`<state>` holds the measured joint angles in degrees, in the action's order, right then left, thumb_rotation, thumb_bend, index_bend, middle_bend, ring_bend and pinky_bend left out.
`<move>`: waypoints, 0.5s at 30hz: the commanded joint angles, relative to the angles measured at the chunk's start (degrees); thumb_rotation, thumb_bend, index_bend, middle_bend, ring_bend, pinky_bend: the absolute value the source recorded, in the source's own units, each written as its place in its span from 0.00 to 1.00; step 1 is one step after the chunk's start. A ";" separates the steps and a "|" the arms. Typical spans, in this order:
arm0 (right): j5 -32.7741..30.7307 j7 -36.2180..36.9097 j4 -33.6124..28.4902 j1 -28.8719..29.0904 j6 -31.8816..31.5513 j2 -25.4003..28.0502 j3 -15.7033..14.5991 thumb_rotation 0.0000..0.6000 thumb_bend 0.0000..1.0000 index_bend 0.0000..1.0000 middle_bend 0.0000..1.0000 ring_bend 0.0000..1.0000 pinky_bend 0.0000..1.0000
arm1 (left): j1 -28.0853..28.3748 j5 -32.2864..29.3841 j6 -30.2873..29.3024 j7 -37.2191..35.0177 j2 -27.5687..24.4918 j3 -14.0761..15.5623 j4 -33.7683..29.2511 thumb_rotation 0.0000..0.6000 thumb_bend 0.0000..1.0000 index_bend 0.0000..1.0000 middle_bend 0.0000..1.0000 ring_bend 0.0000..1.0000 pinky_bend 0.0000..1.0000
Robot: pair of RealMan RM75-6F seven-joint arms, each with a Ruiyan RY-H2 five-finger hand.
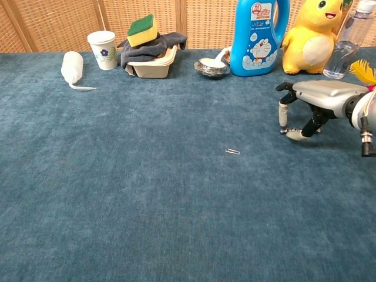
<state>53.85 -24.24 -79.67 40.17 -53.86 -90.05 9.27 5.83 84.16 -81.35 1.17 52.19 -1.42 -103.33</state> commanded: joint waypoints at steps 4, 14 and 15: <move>0.57 0.10 1.03 -0.17 -0.47 -0.78 -0.30 1.00 0.35 0.47 0.00 0.00 0.00 | 0.07 -0.02 0.21 0.08 0.05 0.07 -0.01 1.00 0.22 0.00 0.00 0.00 0.00; 1.21 0.38 2.28 -0.25 -0.67 -1.69 -0.30 1.00 0.37 0.50 0.00 0.00 0.00 | 0.12 -0.03 0.48 -0.08 0.08 0.21 -0.14 1.00 0.22 0.00 0.00 0.00 0.00; 1.21 0.29 2.36 -0.26 -0.69 -1.72 -0.31 1.00 0.37 0.50 0.00 0.00 0.00 | 0.14 -0.05 0.53 -0.06 0.08 0.22 -0.16 1.00 0.22 0.00 0.00 0.00 0.00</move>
<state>55.06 -23.91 -77.35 39.92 -54.54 -91.76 8.97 5.96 84.11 -80.83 1.10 52.26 -1.20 -103.49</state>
